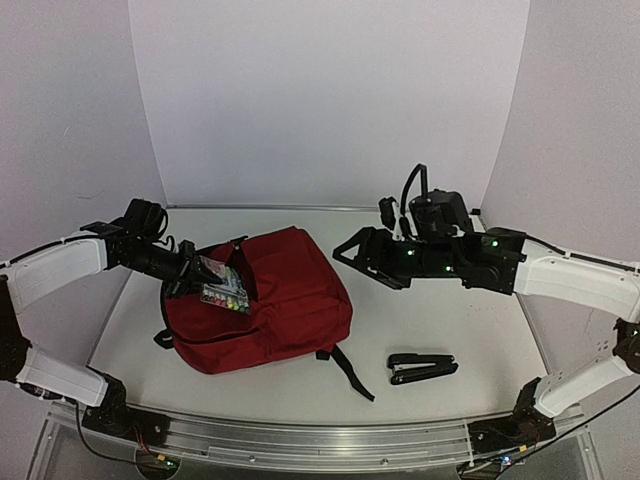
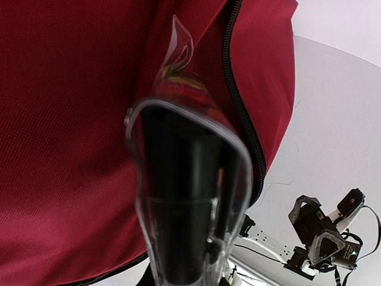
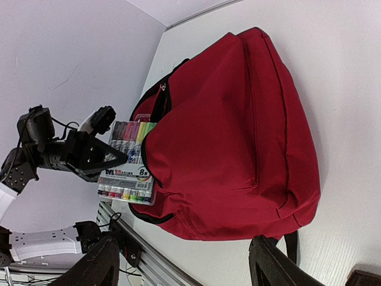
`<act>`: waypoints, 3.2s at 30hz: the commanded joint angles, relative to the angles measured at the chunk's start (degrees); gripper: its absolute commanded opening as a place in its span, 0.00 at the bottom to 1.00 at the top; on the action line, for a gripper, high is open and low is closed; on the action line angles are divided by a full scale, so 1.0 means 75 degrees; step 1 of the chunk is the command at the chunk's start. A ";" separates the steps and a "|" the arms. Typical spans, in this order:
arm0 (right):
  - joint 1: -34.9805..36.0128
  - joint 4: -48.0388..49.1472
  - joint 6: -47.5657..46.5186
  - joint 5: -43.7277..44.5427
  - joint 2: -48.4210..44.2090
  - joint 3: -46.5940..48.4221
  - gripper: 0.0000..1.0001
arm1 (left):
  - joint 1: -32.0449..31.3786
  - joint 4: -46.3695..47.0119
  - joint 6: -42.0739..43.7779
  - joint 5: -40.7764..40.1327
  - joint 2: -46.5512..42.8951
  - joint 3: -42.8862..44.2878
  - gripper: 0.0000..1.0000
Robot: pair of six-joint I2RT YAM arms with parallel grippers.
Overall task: Pack the student bag
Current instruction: Place the stationery in the student bag.
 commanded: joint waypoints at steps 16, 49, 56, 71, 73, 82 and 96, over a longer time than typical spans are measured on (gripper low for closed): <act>0.0890 -0.0060 0.0095 0.0630 0.0616 0.0533 0.74 | 0.0443 0.4821 -0.1081 -0.0049 -0.0054 -0.1325 0.00; 0.1125 -0.0095 0.0287 0.0893 0.0249 0.0297 0.74 | -0.0465 0.2238 0.0650 -0.1688 0.1097 0.0692 0.35; 0.1131 -0.0095 0.0207 0.0837 0.0327 0.0398 0.74 | -0.0465 0.0489 0.1364 -0.2607 0.0785 0.1108 0.64; 0.1134 -0.0095 0.0185 0.0806 0.0407 0.0384 0.74 | -0.0514 0.0977 0.1155 -0.2043 0.0754 0.0747 0.29; 0.1132 -0.0095 0.0185 0.0791 0.0414 0.0403 0.74 | -0.0574 0.1061 0.1136 -0.1997 0.0871 0.0789 0.23; 0.1132 -0.0095 0.0218 0.0818 0.0335 0.0296 0.73 | -0.0971 0.1835 0.0910 -0.1796 0.1451 0.1069 0.10; 0.1136 -0.0130 0.0328 0.0991 -0.0038 -0.0019 0.72 | -0.1145 0.3029 -0.0390 -0.1186 0.1527 0.0987 0.00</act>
